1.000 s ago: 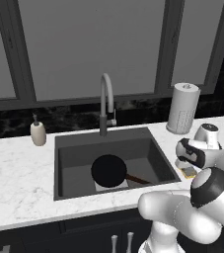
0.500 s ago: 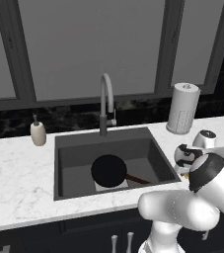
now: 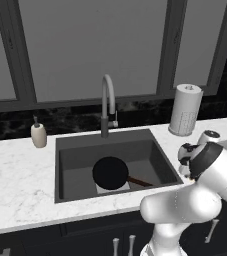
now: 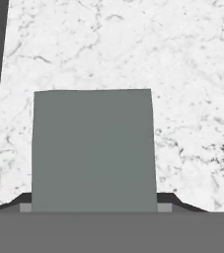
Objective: Pick the pan and sponge and place them into the sink. Then turn on the water.
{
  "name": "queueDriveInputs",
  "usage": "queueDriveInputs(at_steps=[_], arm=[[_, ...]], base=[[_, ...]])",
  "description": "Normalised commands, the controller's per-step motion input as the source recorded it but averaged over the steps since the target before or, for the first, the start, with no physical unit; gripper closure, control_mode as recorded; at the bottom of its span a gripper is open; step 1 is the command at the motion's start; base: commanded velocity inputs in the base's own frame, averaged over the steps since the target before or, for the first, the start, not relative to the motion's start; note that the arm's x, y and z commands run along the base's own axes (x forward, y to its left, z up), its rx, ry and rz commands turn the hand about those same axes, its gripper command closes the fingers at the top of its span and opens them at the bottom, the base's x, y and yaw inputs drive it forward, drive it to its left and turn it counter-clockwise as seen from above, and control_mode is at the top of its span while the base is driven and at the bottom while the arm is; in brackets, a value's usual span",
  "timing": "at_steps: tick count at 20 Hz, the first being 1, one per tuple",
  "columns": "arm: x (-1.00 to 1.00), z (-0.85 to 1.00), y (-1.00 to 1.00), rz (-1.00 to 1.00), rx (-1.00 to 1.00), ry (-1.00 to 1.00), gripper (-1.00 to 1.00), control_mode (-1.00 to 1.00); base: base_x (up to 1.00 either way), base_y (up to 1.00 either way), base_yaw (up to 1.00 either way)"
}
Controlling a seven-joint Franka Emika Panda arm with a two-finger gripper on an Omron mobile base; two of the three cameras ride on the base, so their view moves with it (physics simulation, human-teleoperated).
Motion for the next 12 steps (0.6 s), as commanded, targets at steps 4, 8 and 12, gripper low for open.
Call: queueDriveInputs(at_steps=[4,8,12], arm=[[0.01,-0.48,0.12,0.00,0.00,0.09,1.00,-1.00],[0.00,-0.31,0.36,0.00,-0.01,0.02,1.00,-1.00],[0.00,0.06,0.45,0.00,0.00,-0.04,1.00,-1.00]], base=[[0.00,0.00,0.00],[0.00,0.00,0.00],[0.00,0.00,0.00]])
